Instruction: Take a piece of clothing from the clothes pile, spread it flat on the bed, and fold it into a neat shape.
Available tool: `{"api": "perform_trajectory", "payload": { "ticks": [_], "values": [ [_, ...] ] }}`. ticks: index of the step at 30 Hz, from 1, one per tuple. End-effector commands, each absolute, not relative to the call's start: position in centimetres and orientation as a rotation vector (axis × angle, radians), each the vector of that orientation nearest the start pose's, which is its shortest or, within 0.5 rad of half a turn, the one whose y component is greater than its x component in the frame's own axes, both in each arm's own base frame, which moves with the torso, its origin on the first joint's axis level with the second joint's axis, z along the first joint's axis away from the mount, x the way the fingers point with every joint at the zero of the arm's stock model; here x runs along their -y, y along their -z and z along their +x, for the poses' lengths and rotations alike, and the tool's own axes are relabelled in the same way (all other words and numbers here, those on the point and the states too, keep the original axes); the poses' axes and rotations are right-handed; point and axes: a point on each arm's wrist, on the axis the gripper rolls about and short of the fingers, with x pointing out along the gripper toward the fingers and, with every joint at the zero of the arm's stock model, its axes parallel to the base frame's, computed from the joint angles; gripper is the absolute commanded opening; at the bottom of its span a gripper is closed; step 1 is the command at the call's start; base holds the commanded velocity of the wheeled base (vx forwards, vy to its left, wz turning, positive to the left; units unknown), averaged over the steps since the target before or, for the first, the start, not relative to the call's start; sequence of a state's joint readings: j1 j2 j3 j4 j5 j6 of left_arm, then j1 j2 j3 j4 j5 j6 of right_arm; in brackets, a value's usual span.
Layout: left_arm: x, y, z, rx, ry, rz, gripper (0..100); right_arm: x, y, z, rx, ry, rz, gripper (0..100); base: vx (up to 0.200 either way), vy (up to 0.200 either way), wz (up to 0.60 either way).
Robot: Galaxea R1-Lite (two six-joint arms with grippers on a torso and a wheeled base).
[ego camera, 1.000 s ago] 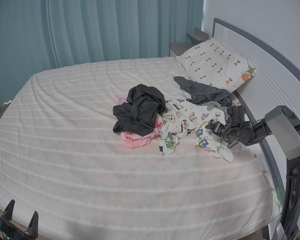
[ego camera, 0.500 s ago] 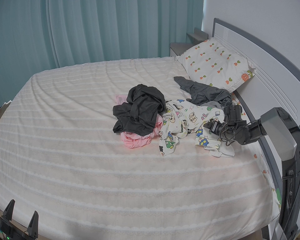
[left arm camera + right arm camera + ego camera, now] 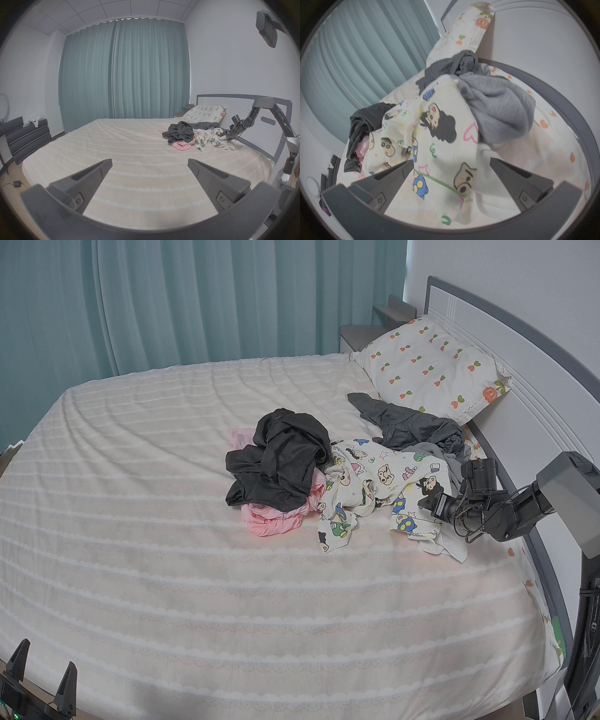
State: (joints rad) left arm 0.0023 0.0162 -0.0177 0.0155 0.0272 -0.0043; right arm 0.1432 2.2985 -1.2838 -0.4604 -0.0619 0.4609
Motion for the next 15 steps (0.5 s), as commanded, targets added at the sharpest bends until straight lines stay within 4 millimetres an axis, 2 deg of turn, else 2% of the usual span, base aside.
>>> {"api": "perform_trajectory", "payload": {
  "ticks": [1, 6, 8, 15],
  "values": [
    [-0.1, -7.5, -2.2, -0.020, -0.031, -0.004, 100, -6.8, -6.9, 44.2, -0.524, 0.029, 0.388, 100, 0.000, 0.000, 0.00],
    [-0.1, -7.5, -2.2, -0.020, -0.031, -0.004, 100, -7.5, -6.0, 45.3, -0.529, 0.020, 0.383, 100, 0.000, 0.000, 0.00],
    [-0.1, -7.5, -2.2, -0.020, -0.031, -0.004, 100, -7.9, -5.3, 46.4, -0.523, 0.017, 0.380, 100, 0.000, 0.000, 0.00],
    [-0.1, -7.5, -2.2, -0.020, -0.031, -0.004, 100, -8.4, -4.9, 47.6, -0.499, 0.010, 0.377, 100, 0.000, 0.000, 0.00]
  ]
}}
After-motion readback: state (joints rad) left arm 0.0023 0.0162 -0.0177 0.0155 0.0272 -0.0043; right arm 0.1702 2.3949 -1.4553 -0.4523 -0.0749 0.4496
